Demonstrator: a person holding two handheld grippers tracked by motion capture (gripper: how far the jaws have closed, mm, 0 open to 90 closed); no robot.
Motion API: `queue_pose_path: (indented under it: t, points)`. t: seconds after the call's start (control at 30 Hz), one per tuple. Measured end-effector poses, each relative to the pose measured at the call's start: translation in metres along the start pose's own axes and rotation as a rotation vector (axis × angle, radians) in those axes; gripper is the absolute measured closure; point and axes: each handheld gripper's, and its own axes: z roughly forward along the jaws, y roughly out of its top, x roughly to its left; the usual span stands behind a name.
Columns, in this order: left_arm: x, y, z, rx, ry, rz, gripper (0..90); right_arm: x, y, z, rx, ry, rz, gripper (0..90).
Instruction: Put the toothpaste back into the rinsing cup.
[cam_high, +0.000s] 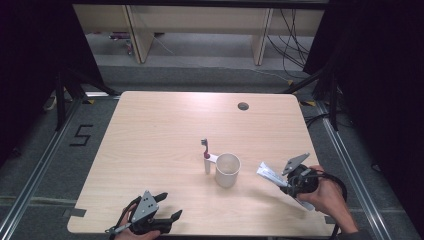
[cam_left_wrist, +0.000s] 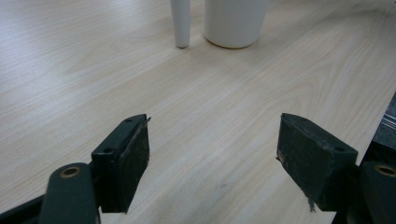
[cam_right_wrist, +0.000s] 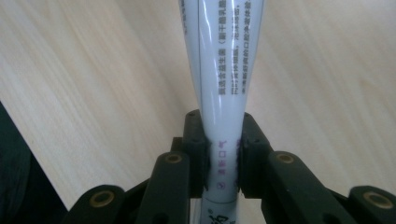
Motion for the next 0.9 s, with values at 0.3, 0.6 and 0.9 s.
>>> queue_pose_path:
  t: [0.3,0.6,0.9]
  points:
    - [0.002,0.0,-0.002,0.012,0.001,0.01,24.9,-0.014,0.008,-0.021,-0.217,-0.04,0.074,77.0]
    - [0.002,0.0,-0.002,0.009,0.007,0.001,24.4,-0.019,0.025,-0.022,-0.403,-0.05,0.113,77.0]
    - [0.003,-0.001,-0.002,0.016,0.013,-0.001,23.2,-0.018,0.042,-0.017,-0.502,-0.015,0.129,77.0]
